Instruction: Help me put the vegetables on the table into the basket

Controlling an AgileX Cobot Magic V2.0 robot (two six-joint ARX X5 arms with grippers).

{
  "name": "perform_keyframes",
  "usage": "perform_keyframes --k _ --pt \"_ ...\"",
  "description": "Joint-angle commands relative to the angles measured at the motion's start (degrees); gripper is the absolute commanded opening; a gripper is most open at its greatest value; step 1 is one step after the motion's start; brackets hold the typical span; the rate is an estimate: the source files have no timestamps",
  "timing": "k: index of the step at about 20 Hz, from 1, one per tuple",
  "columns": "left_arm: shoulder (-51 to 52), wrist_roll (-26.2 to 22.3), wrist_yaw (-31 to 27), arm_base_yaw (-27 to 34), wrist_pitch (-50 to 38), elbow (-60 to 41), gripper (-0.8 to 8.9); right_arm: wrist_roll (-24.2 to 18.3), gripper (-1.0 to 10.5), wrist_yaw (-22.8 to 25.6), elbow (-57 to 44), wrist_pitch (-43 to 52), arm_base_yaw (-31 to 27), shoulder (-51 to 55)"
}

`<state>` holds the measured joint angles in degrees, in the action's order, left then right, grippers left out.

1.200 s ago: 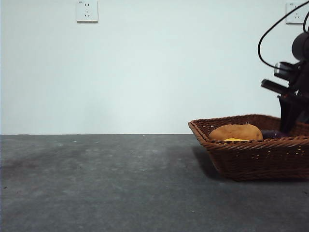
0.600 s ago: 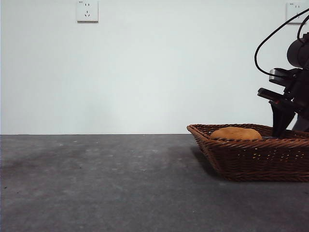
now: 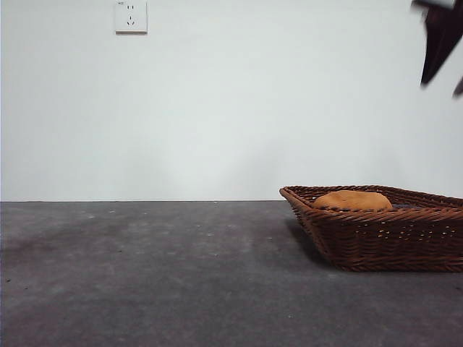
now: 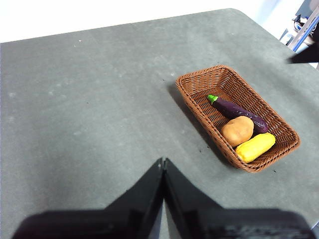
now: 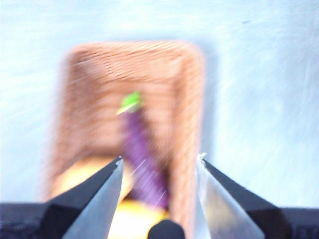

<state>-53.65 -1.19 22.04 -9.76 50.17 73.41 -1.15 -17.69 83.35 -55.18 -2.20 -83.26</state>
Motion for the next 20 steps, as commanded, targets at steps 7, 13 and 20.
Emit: perform_keyframes --k 7,13,20 --pt "0.0 -1.0 0.5 0.2 -0.1 -0.1 -0.08 -1.0 0.9 -2.9 1.0 -16.6 3.1 19.4" --pt "0.0 -1.0 0.5 0.2 -0.1 -0.1 -0.08 -5.1 -0.1 -2.9 0.9 -23.6 3.1 22.4" --pt "0.0 -1.0 0.4 0.2 -0.1 -0.1 -0.03 -4.3 -0.1 -2.9 0.9 -23.6 3.0 22.3"
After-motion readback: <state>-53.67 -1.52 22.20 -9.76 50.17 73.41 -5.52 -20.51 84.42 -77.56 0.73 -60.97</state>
